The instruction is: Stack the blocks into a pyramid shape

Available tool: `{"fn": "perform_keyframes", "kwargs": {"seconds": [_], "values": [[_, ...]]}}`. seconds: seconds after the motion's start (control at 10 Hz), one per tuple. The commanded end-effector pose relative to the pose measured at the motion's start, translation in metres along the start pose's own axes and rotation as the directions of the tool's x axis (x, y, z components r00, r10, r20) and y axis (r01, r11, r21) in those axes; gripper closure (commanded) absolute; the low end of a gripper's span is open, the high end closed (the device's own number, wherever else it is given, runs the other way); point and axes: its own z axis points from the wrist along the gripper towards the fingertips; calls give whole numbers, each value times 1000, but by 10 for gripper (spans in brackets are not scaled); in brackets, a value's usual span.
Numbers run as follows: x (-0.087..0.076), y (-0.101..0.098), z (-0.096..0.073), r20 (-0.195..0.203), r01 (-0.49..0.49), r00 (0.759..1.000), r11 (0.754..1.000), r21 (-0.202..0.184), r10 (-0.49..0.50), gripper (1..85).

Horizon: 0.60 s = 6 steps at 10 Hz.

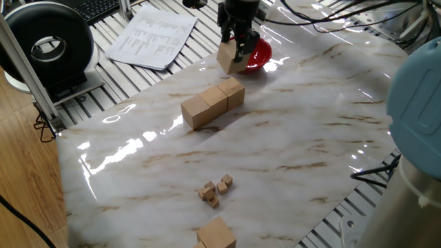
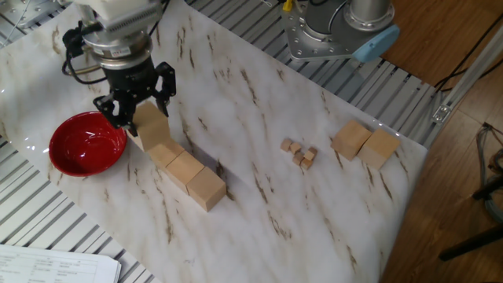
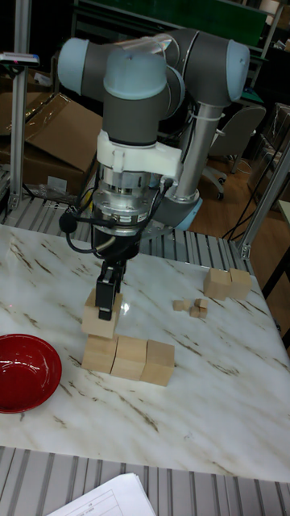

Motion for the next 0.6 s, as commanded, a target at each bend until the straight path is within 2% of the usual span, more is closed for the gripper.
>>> {"fn": "perform_keyframes", "kwargs": {"seconds": [0.0, 0.2, 0.5], "values": [[-7, -1, 13, -6, 4, 1000, 1000, 16, -4, 847], [-18, 6, 21, -2, -13, 1000, 1000, 17, 13, 847], [-16, 19, 34, -20, 1, 1000, 999, -33, -1, 847]]}}
